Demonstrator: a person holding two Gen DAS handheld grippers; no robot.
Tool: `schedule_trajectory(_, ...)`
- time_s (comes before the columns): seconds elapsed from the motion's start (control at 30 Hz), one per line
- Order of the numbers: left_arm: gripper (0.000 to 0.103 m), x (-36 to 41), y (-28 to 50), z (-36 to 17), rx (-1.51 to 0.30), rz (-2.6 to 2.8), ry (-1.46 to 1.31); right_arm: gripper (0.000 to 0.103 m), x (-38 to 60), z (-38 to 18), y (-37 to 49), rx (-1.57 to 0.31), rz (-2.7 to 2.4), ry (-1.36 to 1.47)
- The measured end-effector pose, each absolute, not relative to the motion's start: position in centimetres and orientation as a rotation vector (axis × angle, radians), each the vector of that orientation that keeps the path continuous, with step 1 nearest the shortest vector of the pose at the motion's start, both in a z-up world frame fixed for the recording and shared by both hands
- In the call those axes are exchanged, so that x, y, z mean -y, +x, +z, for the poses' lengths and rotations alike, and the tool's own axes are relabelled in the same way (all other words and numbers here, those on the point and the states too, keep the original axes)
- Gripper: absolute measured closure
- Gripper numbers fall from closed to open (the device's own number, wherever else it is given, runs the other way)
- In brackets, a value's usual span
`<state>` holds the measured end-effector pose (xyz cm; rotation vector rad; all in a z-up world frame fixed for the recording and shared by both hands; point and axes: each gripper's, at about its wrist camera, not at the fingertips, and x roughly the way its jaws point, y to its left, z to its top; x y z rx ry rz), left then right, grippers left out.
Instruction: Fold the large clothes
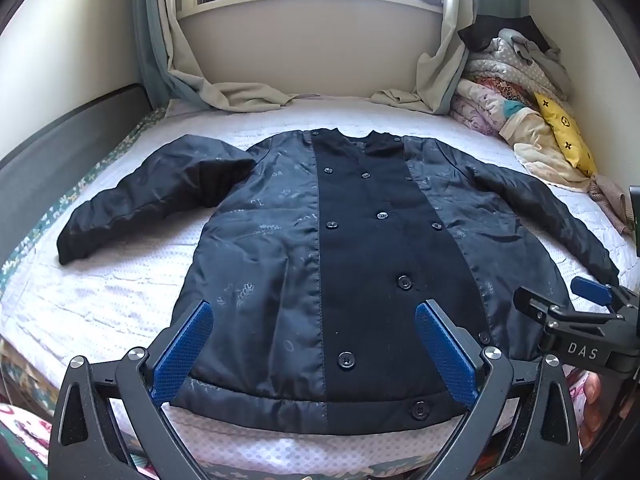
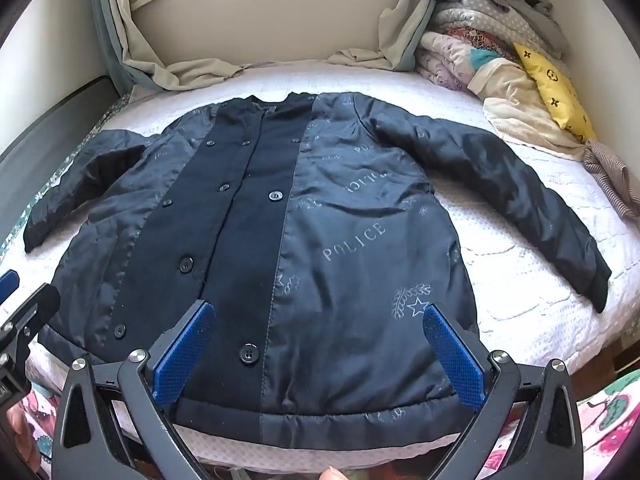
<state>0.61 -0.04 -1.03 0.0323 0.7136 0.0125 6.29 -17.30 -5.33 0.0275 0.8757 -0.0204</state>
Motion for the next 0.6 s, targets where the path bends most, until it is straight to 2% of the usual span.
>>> schedule_trajectory(0.6,0.001,0.69,0.88,-1.38,-0.721,-0.003,0.044,0.0,17.71,-5.5,6.04,-0.885,0.008,0.042)
